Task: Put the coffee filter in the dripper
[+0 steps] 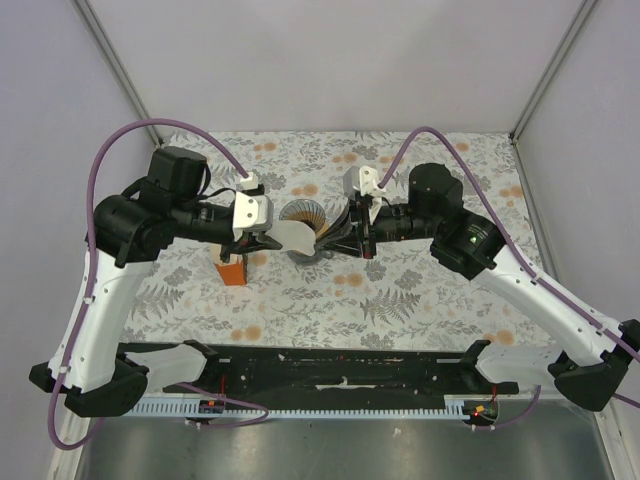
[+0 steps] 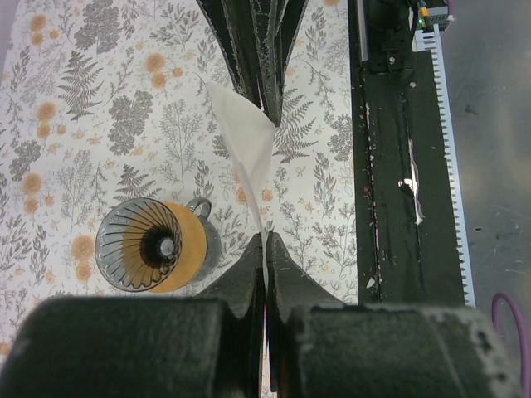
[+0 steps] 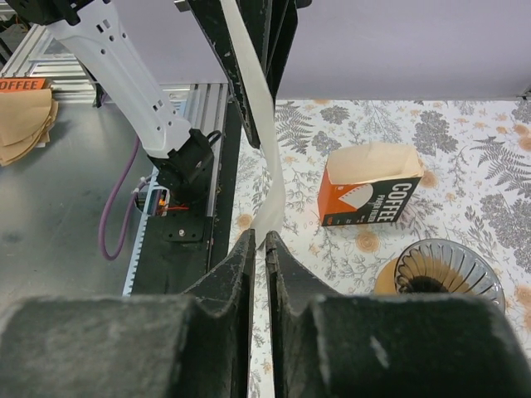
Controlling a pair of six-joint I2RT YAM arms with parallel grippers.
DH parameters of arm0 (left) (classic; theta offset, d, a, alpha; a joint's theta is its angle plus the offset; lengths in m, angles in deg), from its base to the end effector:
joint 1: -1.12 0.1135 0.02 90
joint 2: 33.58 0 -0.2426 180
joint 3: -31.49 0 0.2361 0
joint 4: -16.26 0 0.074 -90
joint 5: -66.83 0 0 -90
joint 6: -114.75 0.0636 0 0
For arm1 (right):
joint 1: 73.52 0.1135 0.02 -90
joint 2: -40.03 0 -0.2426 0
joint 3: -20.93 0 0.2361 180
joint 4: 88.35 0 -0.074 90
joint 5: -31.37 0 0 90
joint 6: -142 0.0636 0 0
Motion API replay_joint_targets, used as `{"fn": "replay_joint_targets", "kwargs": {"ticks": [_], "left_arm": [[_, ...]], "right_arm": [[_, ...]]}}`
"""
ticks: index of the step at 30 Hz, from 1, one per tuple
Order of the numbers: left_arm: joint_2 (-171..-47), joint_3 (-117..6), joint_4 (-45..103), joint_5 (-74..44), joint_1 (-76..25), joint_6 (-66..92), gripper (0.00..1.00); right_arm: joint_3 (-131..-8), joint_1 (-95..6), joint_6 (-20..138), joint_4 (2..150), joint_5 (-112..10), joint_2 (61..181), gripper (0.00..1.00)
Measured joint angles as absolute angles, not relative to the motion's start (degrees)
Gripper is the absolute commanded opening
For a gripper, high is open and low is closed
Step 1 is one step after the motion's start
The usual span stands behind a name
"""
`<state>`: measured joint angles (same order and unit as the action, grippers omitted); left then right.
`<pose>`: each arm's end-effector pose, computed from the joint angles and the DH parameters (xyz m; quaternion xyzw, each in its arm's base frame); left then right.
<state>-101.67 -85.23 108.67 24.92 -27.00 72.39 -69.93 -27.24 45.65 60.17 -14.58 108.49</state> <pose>0.1273 -0.1217 0.4352 0.6420 0.5648 -0.3086 0.4168 0.1529 0.2238 0.4102 -0.5308 0.5244 0.4736 0.4680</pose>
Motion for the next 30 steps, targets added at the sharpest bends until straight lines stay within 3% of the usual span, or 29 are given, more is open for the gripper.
{"fn": "replay_joint_targets", "kwargs": {"ticks": [11,30], "left_arm": [[-101.7,-85.1,108.7,24.9,-27.0,72.4,0.02],[-101.7,-85.1,108.7,25.1,-27.2,72.4,0.02]], "right_arm": [[-70.0,-27.2,46.0,61.9,-15.2,108.5,0.26],[-71.0,-28.5,44.9,61.4,-18.4,110.3,0.30]]}}
